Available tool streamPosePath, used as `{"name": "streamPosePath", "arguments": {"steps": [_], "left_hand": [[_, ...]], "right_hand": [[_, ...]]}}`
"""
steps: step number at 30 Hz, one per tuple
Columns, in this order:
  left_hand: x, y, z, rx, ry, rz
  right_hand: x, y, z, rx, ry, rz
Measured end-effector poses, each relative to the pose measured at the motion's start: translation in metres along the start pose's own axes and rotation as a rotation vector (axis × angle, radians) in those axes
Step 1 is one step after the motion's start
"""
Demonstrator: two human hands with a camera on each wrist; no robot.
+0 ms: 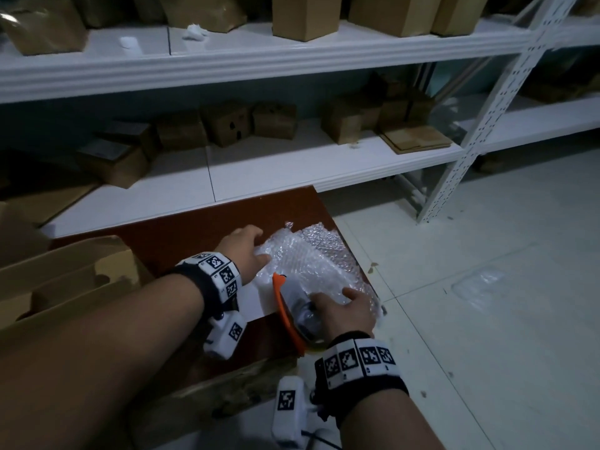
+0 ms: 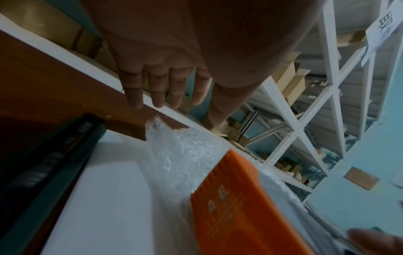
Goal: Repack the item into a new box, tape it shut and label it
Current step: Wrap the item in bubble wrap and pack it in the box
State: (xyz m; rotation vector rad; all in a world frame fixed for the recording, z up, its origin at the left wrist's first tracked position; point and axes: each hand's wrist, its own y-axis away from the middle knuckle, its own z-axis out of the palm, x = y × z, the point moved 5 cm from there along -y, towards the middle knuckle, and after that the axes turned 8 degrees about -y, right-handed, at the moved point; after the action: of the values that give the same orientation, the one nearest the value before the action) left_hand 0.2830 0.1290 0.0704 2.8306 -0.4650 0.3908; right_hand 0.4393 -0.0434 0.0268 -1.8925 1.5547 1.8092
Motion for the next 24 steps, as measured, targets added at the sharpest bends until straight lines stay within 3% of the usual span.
{"name": "streamPosePath", "arguments": {"steps": [6,9,13,21,24], "left_hand": [[-0.006,-0.025,0.03,-0.142,0.062,-0.105],[-0.012,-0.03,0.036,-0.127,0.072,-0.146],[-0.003,-0.032,0.031,-0.131,-0.012,-0.071],[-0.013,-0.025,-0.017,0.249,0.284,-0.143],[-0.013,-0.02,-0.032,0.304,0.358,-0.153]], "right_hand": [[0.003,-0.011,0.002,0.002,0.136,-0.029],[0.005,-0.013,0.004,0.003,0.229,-0.056],[0.004,-0.011,0.006,-0.002,0.171,-0.084],[-0.005,-0.004,0.008,0.005,-0.048,-0.2],[-0.012,0.005,0.012,-0.021,-0.084,-0.256]]}}
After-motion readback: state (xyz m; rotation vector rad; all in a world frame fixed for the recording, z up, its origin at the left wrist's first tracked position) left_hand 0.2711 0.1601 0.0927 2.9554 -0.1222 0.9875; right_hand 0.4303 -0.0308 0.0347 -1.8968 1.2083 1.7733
